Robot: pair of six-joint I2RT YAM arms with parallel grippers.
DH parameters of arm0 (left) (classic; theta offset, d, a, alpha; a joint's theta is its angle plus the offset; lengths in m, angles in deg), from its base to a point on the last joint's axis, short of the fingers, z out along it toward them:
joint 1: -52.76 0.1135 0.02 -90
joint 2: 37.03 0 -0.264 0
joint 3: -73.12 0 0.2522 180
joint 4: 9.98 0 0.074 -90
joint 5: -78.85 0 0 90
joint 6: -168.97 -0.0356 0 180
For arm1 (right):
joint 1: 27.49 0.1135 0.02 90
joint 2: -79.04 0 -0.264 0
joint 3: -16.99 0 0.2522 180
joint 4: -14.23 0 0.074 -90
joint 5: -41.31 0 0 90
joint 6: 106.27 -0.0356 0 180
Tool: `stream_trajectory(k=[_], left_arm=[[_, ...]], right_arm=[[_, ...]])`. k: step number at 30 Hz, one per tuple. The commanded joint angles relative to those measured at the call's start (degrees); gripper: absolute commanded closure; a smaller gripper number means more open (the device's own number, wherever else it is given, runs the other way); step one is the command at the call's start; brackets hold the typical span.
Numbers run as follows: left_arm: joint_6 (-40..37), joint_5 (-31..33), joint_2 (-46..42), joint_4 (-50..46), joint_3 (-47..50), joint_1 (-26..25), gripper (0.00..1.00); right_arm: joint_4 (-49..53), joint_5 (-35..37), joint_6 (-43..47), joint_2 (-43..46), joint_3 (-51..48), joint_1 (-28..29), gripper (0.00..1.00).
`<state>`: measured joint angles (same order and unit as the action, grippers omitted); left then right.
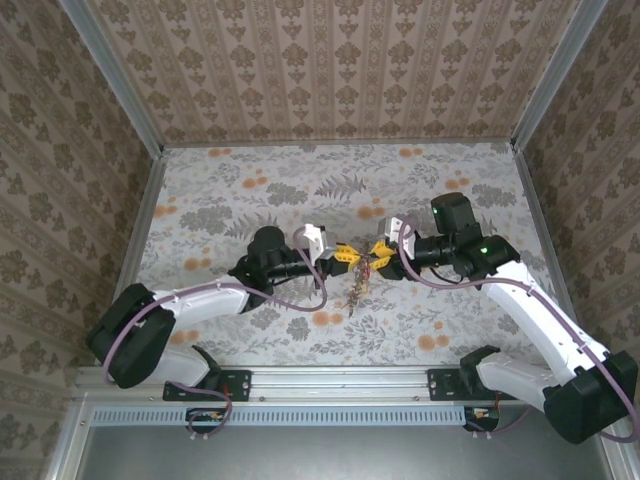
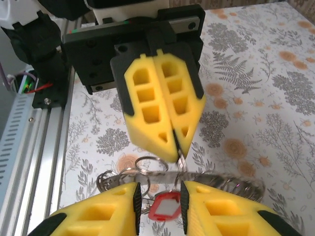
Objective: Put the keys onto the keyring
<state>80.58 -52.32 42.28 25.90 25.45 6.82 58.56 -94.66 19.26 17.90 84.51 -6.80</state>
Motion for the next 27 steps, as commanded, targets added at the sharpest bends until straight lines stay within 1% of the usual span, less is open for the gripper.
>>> stream_trajectory(k=[1,4,8,12,14,16,21,22,27], left_arm=[[6.2,-1.34,1.61,17.16,1.7,0.71,1.0],[7.24,-1.11,3.22,21.71,2.47,0.57,1.0],[7.24,-1.59,4.36,23.45,2.48,-0.08,1.0],[6.06,-1.56,4.18,23.56,2.75,-0.59,1.0],[5.98,-1.55,4.18,23.52,2.89,-0.81,1.0],[6.0,-1.56,4.15,23.82,2.97,-0.95,1.0],[5.53,-1.14,4.01,23.91,2.97,-1.17,1.0],[5.52,-1.04,4.0,24.0,2.98,-1.12,1.0],[4.72,-0.58,4.27,23.92,2.63,-1.46,1.0]], right_arm=[[-1.68,-2.96,-2.05,1.08,-0.93,-0.71,0.69],[-2.4,-2.47,-2.79,0.94,-1.32,-1.1,0.7],[-4.65,-2.32,-4.65,0.33,-1.12,-1.26,0.7],[-4.69,-1.82,-4.85,-0.67,-0.46,-1.34,0.66],[-4.65,-1.62,-4.83,-1.13,-0.41,-1.39,0.66],[-4.5,-1.98,-4.85,-1.9,-0.22,-1.51,0.71],[-4.02,-2.75,-4.59,-3.54,-0.37,-1.68,0.97],[-3.83,-2.93,-4.31,-3.62,-0.42,-1.68,1.0],[-2.26,-5.02,-3.09,-4.89,-1.02,-1.79,0.97]])
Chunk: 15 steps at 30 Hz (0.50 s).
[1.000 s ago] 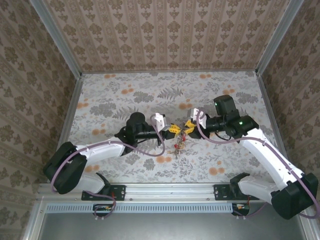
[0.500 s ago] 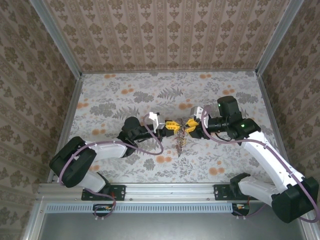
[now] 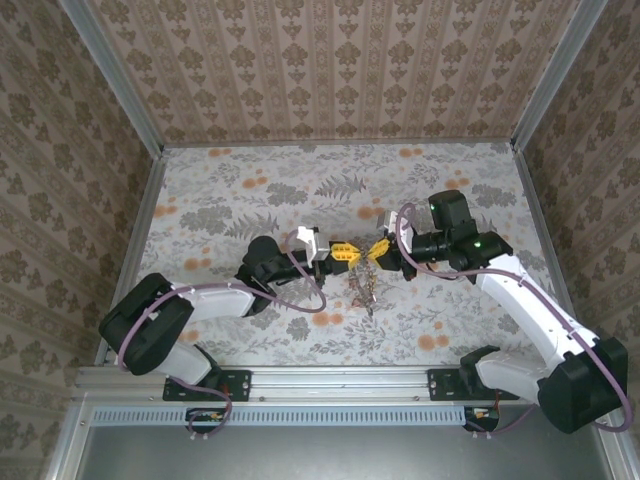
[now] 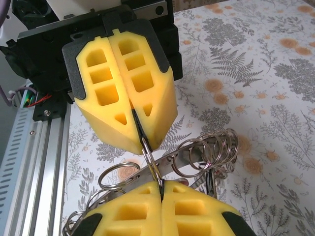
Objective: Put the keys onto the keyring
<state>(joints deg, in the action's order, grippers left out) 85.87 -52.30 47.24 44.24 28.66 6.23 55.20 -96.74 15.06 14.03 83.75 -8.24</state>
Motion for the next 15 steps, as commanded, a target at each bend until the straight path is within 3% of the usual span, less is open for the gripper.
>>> stream_trajectory(k=[1,4,7,11,15], left_arm=[[-1.0,-0.52,-0.6,5.58,-0.72,-1.15,1.0],[-1.98,-0.53,0.31,5.61,-0.94,-2.13,1.0],[-2.26,-0.3,0.94,5.62,-0.98,-2.68,1.0],[-2.5,-0.25,1.47,5.63,-1.09,-2.88,1.0],[-2.67,-0.07,1.51,5.67,-1.01,-2.81,1.0]], right_arm=[[0.9,-3.53,1.02,-1.23,-0.39,-0.31,0.96],[-1.1,-5.63,0.5,-1.11,-1.0,-0.3,0.84],[-1.52,-6.5,1.2,-0.86,-0.63,-0.34,0.81],[-0.6,-7.38,3.08,-1.26,0.48,-0.35,0.83],[-0.81,-7.76,3.81,-1.1,0.7,-0.31,1.0]])
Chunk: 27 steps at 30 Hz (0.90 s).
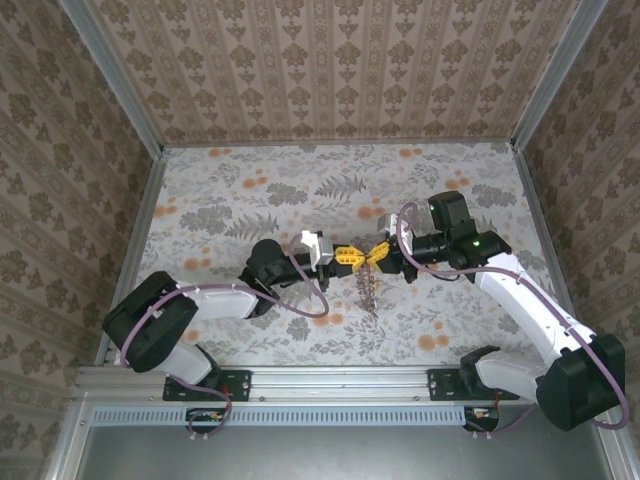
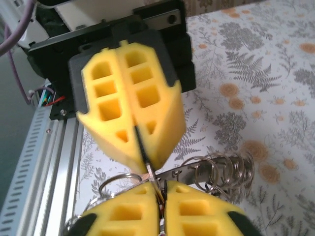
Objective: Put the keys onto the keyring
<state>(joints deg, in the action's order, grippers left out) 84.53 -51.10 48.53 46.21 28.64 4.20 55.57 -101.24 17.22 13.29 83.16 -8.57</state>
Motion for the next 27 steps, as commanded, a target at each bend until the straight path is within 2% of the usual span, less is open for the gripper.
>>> stream_trajectory(k=[1,3,4,6,7,8,12,14,20,27], left_arm=[[-1.43,-1.08,0.08,3.63,-0.88,-0.77,1.0],[-1.11,-0.47,-0.22,3.32,-0.32,-0.3,1.0],[-0.86,-0.66,-0.52,2.78,0.06,0.31,0.96],[-1.02,-1.68,-1.27,-0.25,0.65,1.8,0.8],[-1.34,-1.8,-2.08,-2.79,0.91,2.5,0.68],[-2.27,-2.15,-2.99,-5.58,1.08,3.1,0.64],[-8.0,-4.13,-6.14,-17.54,-0.11,3.5,0.62],[-10.58,-5.69,-7.27,-24.57,-1.48,3.43,0.62],[-16.22,-7.09,-9.25,-35.99,-3.03,2.78,0.62],[-17.75,-5.59,-9.13,-40.73,-4.65,1.84,0.6]], right_arm=[[-0.86,-3.02,1.97,-0.27,1.33,0.05,1.0],[-0.01,-1.46,2.81,0.09,1.61,0.19,1.0],[0.7,-0.09,3.41,0.42,1.79,0.39,1.0],[2.82,3.71,5.0,1.03,2.62,1.4,1.0],[4.73,6.42,6.01,1.31,3.25,2.33,1.0],[6.62,9.59,7.18,1.46,4.06,3.5,1.0],[13.62,21.62,12.47,-0.13,7.38,9.23,1.0],[13.59,25.81,14.31,-0.47,7.49,11.97,1.0],[12.65,33.68,14.3,-2.0,8.86,14.72,1.0],[14.89,38.78,16.4,-4.78,10.5,17.9,1.0]])
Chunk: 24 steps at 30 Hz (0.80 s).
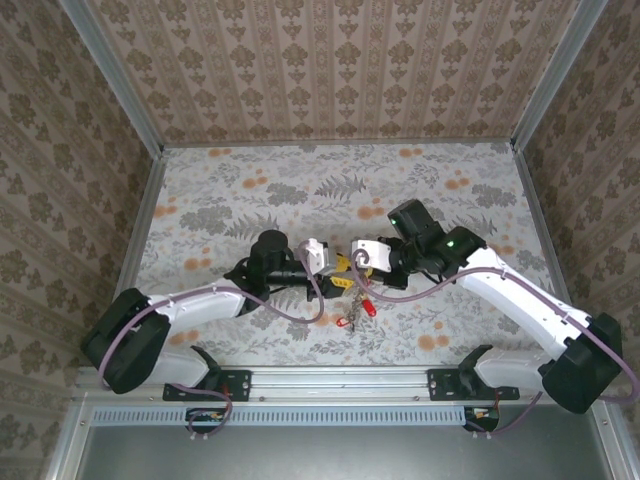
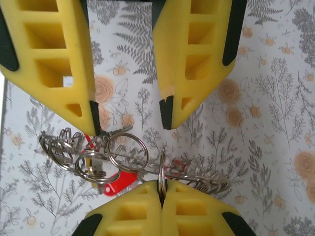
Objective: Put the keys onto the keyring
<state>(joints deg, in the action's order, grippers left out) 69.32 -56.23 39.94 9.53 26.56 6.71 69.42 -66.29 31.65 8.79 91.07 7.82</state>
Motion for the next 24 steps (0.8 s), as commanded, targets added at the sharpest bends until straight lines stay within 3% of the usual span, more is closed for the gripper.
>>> stream_trajectory(k=[1,9,12,14,24], left_arm=[[-2.53,-0.05,-0.22,-4.09,-2.9,-0.98,0.6],[-2.06,5.47,3.04,-4.44,-5.0,-2.85,0.63],[-2.8,10.04,3.1,-4.72,-4.87,-3.34,0.84],[-3.44,11.71,2.86,-4.97,-4.66,-3.49,0.87],[-2.87,11.6,1.81,2.58,-0.84,-3.37,0.72]], right_arm=[[1.23,4.78,2.27,-0.58,2.85,2.1,1.0],[2.26,7.67,2.49,-2.29,4.93,5.05,1.0],[2.78,7.77,1.95,-2.66,5.96,5.88,1.0],[2.88,7.21,1.25,-2.48,6.48,6.08,1.0],[0.54,4.55,0.11,0.6,3.39,4.02,1.0]])
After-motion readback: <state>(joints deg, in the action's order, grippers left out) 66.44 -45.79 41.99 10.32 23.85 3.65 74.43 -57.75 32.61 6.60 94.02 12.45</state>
